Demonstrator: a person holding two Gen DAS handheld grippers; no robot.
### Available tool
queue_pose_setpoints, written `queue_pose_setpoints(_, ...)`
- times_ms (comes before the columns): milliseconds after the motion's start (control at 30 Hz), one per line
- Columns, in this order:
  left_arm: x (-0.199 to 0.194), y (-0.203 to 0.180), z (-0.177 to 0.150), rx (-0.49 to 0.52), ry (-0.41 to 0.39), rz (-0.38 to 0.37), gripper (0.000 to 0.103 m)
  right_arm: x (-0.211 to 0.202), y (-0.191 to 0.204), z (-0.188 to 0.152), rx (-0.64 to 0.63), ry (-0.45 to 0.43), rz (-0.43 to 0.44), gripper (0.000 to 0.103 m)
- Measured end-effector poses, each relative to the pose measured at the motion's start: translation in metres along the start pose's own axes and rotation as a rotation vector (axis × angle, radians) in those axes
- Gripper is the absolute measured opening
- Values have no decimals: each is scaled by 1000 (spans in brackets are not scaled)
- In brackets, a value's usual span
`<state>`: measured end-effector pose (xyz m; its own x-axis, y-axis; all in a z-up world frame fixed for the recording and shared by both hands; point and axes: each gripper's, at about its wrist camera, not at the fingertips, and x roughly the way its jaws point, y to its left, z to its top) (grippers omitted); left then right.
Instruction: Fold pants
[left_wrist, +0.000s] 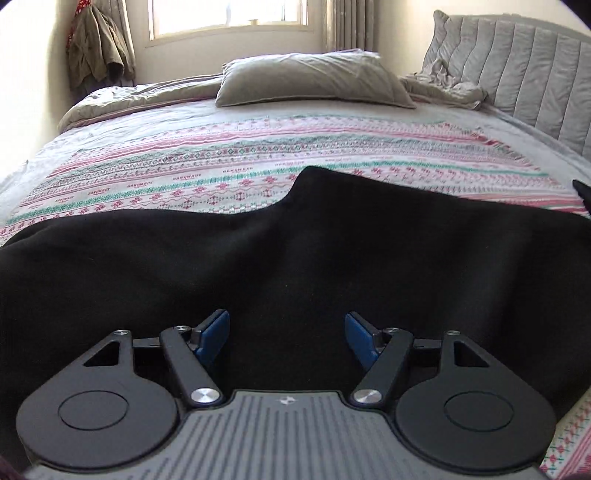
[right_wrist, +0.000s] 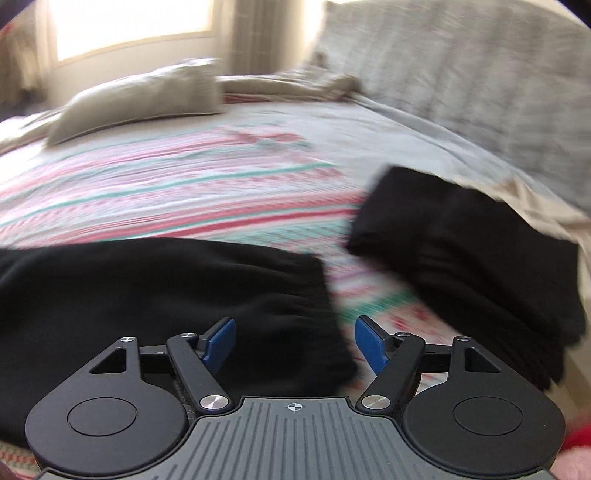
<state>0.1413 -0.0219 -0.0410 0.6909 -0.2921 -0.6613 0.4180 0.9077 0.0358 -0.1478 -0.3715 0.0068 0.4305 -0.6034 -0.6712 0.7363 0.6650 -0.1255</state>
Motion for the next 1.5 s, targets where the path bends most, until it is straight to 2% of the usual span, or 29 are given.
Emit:
queue_pose_setpoints(133, -3, -3, -4, 11, -7, 12, 82, 4, -44, -8, 147, 94, 23, 74)
queue_pose_setpoints(267, -3, -5, -4, 11, -12, 17, 82, 20, -64, -20, 291, 199, 187, 74)
queue_pose_setpoints(367, -4, -12, -5, 9, -15, 21, 83, 25, -61, -24, 358, 189, 290, 75)
queue_pose_setpoints(433, -3, -12, -5, 10, -16, 23, 84, 31, -56, -23, 387, 183, 317, 71)
queue_pose_setpoints(467, -3, -13, -5, 11, -17, 23, 84, 34, -51, -21, 387, 180, 304, 64)
queue_pose_setpoints(533, -3, -13, -6, 18, -22, 23, 86, 35, -47, -20, 368, 161, 267, 18)
queue_pose_setpoints(600, -2, -12, -8, 38, -26, 24, 87, 32, -50, -18, 400, 146, 318, 10)
queue_pose_setpoints(667, -2, -9, -9, 39, -20, 20, 87, 19, -58, -14, 408, 81, 318, 8)
queue_pose_setpoints(733, -4, -4, -9, 24, -9, 19, 87, 20, -74, -16, 478, 94, 319, 8)
queue_pose_setpoints(800, -5, -4, -9, 23, -6, 23, 87, 35, -84, -24, 533, 161, 316, 8)
queue_pose_setpoints(867, -10, -5, -7, 4, -8, 29, 86, 39, -85, -30, 532, 165, 335, 10)
queue_pose_setpoints(900, -13, -8, -6, -8, -15, 13, 83, 37, -84, -29, 524, 158, 341, 15)
queue_pose_setpoints(1000, -31, -26, -3, 1, -102, -120, 83, 31, -82, -27, 523, 154, 352, 27)
queue_pose_setpoints(1100, -40, -63, -4, 123, -162, -199, 83, 26, -79, -28, 524, 145, 352, 42)
queue_pose_setpoints(1200, -34, -95, -10, 215, -128, -279, 83, 29, -73, -26, 517, 137, 356, 54)
queue_pose_setpoints(1333, -26, -127, -30, 365, -68, -321, 81, 29, -62, -25, 469, 127, 329, 57)
queue_pose_setpoints(1400, -30, -130, -32, 395, -49, -349, 80, 30, -58, -27, 442, 119, 316, 57)
queue_pose_setpoints(1500, -34, -121, -26, 375, 13, -423, 79, 30, -54, -28, 421, 99, 299, 57)
